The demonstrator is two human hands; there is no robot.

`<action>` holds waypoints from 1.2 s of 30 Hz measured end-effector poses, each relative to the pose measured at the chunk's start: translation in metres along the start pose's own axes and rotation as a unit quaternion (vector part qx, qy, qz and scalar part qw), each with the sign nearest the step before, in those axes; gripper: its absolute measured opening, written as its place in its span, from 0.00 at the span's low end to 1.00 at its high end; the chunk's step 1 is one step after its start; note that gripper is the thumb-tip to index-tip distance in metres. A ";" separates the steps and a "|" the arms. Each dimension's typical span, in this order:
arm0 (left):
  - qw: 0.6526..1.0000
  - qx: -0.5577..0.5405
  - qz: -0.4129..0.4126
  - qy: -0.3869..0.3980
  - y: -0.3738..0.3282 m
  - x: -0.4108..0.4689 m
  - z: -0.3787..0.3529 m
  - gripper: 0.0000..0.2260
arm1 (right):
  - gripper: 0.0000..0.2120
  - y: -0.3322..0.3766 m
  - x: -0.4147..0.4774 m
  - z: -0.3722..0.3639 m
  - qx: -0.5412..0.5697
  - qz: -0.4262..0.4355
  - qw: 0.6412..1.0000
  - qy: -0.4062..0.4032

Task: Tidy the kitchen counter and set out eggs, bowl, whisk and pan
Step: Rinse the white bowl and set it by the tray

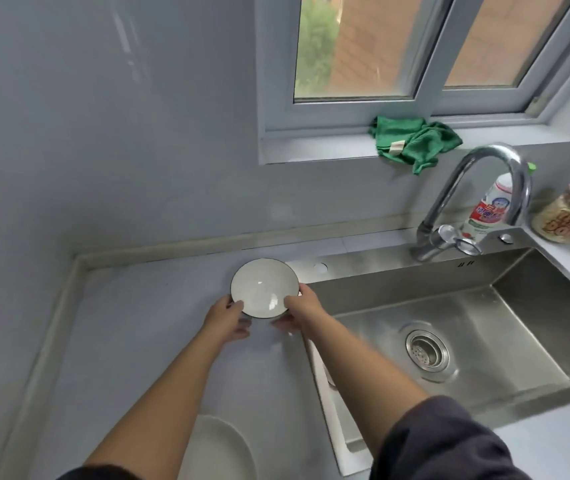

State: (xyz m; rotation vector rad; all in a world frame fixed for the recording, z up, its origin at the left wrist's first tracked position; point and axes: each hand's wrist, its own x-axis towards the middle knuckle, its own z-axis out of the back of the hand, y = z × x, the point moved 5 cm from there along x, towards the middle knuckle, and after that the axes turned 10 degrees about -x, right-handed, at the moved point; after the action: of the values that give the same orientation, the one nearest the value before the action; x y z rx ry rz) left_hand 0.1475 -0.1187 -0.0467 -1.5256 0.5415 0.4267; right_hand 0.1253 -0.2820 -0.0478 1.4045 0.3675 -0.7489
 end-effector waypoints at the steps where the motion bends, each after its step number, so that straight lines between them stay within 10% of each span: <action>1: 1.000 -0.002 0.002 0.010 0.000 0.001 0.002 0.12 | 0.25 0.000 -0.002 -0.002 0.010 0.005 1.000 -0.015; 36: 0.998 -0.005 0.055 -0.017 0.127 -0.206 0.154 0.10 | 0.31 -0.150 -0.224 -0.101 -0.031 -0.043 0.995 0.085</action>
State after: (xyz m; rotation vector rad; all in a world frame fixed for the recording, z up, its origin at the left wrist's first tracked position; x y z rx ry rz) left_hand -0.0834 0.0513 -0.0361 -1.5001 0.5995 0.5399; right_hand -0.1167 -0.1267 -0.0324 1.4051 0.5825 -0.6823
